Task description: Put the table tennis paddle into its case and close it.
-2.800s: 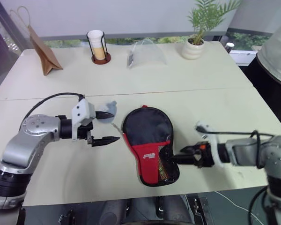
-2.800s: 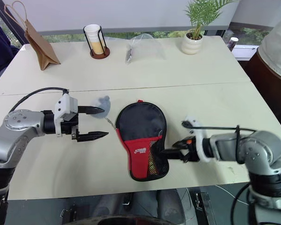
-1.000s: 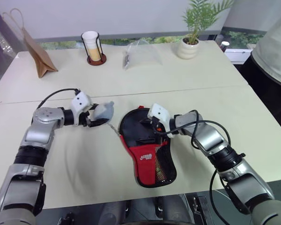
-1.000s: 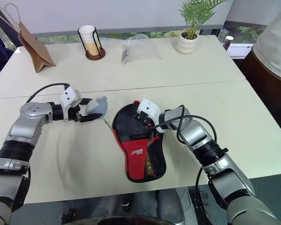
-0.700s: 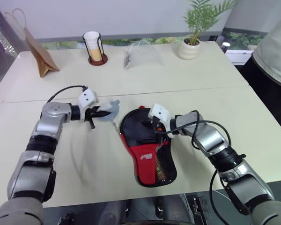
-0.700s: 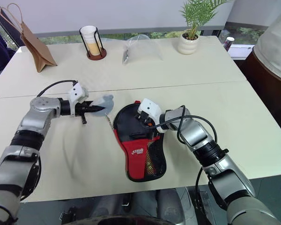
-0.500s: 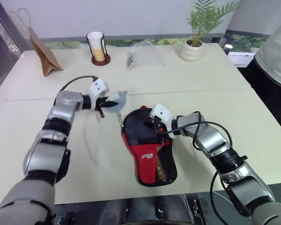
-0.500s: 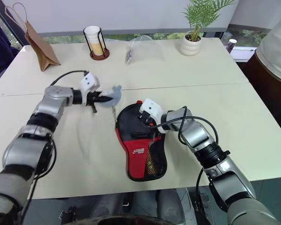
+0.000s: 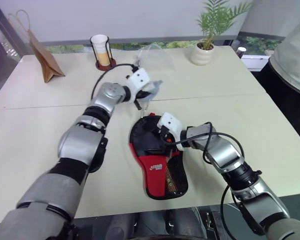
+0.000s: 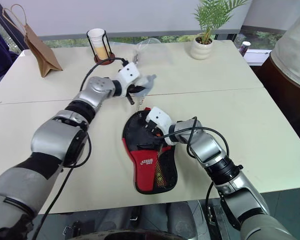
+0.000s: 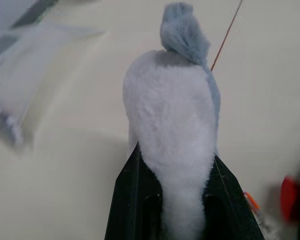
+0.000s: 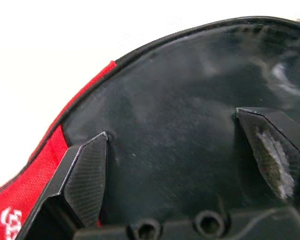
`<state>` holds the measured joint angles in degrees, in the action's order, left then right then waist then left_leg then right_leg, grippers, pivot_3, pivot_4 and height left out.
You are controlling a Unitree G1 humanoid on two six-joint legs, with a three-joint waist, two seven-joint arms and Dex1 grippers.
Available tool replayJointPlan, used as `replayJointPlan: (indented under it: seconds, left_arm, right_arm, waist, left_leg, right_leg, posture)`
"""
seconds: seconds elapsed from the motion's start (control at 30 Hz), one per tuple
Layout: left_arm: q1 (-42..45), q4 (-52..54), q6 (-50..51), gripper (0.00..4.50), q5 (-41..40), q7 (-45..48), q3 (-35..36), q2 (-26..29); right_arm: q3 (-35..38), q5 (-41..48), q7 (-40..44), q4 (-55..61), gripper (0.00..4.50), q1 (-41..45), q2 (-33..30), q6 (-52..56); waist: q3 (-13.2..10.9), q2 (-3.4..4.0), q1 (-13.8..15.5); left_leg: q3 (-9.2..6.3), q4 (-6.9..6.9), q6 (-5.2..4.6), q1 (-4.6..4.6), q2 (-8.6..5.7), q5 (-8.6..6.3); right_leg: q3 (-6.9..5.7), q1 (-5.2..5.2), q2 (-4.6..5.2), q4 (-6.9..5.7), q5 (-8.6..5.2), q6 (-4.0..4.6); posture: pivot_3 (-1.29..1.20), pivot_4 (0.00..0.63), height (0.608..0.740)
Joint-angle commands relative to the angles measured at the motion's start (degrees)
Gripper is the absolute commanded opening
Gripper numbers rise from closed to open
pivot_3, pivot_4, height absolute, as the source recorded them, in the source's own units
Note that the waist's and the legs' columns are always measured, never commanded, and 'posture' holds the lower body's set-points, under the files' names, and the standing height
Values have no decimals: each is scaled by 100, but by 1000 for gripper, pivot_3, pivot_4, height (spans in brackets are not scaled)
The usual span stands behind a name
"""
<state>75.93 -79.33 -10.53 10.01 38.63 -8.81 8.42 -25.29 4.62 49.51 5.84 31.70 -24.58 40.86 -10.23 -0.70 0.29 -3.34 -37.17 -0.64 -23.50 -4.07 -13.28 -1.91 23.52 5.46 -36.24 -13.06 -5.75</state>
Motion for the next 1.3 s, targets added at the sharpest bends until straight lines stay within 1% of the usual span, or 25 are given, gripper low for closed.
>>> replayJointPlan:
  seconds: [0.03,0.23,0.4,0.53,0.7,0.77,0.8,0.87,0.9,0.93,1.0,1.13,1.23,1.3]
  left_arm:
    - [481,151,-95,20,-112,-189,294,-392]
    - [592,135,-10,20,-155,-28,524,-1099]
    - [636,147,20,20,-202,173,680,-1471]
    - [624,155,46,20,-176,392,755,-1606]
    - [500,151,198,20,-125,742,755,-1512]
    - [462,149,285,1066,-142,903,783,-1448]
    - [450,149,326,1421,-147,980,789,-1411]
    - [431,159,333,2528,-129,1101,784,-1344]
    - [424,170,310,2987,-120,1178,782,-1293]
    - [425,179,313,3602,-135,1281,800,-1251]
    - [465,208,433,4460,-347,1628,991,-1159]
    - [572,289,806,4460,-814,2170,1437,-830]
    - [552,370,864,4460,-902,2559,1484,-527]
    - [448,485,772,4460,-873,2884,1422,-167]
  right_arm:
    - [-640,-164,-29,-147,4500,-368,99,397]
    - [-728,-161,-208,213,4500,-633,206,626]
    - [-711,-150,-335,399,4500,-771,280,807]
    - [-670,-154,-390,406,4500,-798,303,851]
    - [-621,-184,-399,320,4500,-810,240,768]
    - [-594,-204,-383,255,4500,-789,202,701]
    - [-579,-215,-371,219,4500,-777,177,665]
    - [-558,-231,-347,167,4500,-762,129,608]
    - [-539,-238,-336,142,4500,-754,102,581]
    - [-515,-245,-319,90,4500,-734,79,540]
    - [-465,-265,-279,-2,4500,-691,26,445]
    - [-338,-274,-223,-179,4500,-579,-47,300]
    - [-267,-256,-161,-273,4500,-509,-101,214]
    - [-210,-257,-137,-256,4500,-474,-155,171]
  waist:
    - [0,0,-7]
    - [0,1,0]
    - [1,1,25]
    - [1,1,29]
    - [1,2,27]
    - [1,2,25]
    - [1,3,25]
    - [2,3,21]
    - [2,3,20]
    - [2,3,16]
    - [2,3,9]
    - [2,4,5]
    - [3,5,3]
    - [3,5,5]
  left_leg:
    - [0,0,0,0,0,0]
    - [0,2,0,1,-2,0]
    - [0,2,0,1,-5,-1]
    - [0,2,0,1,-5,-1]
    - [-1,2,0,1,-5,-1]
    - [-1,2,0,1,-5,-1]
    - [-1,2,0,2,-5,-1]
    - [-1,2,0,2,-5,-1]
    - [-1,2,0,2,-5,-1]
    - [-1,2,0,2,-5,-1]
    - [-1,3,0,4,-5,-1]
    - [-2,3,0,6,-5,-1]
    - [-2,2,0,7,-5,-1]
    - [-3,2,0,8,-5,-1]
  right_leg:
    - [0,0,0,0,0,-1]
    - [0,0,2,0,-3,-5]
    - [-1,-2,6,4,-5,-7]
    - [-1,-3,6,4,-5,-9]
    - [-2,-3,6,4,-6,-9]
    - [-2,-3,6,4,-6,-9]
    - [-2,-3,6,4,-6,-9]
    - [-2,-4,6,4,-6,-9]
    - [-2,-4,6,4,-6,-9]
    - [-2,-4,6,4,-6,-9]
    - [-2,-5,6,5,-6,-10]
    - [-3,-7,6,5,-6,-9]
    - [-3,-9,6,5,-6,-9]
    - [-3,-10,6,5,-6,-9]
  posture:
    - [0,150,734]
    - [0,150,734]
    - [0,150,734]
    - [0,150,734]
    - [0,150,734]
    - [0,150,734]
    - [0,150,734]
    - [0,150,734]
    - [0,150,734]
    - [0,150,734]
    - [0,150,734]
    - [0,150,734]
    - [0,150,734]
    - [0,150,734]
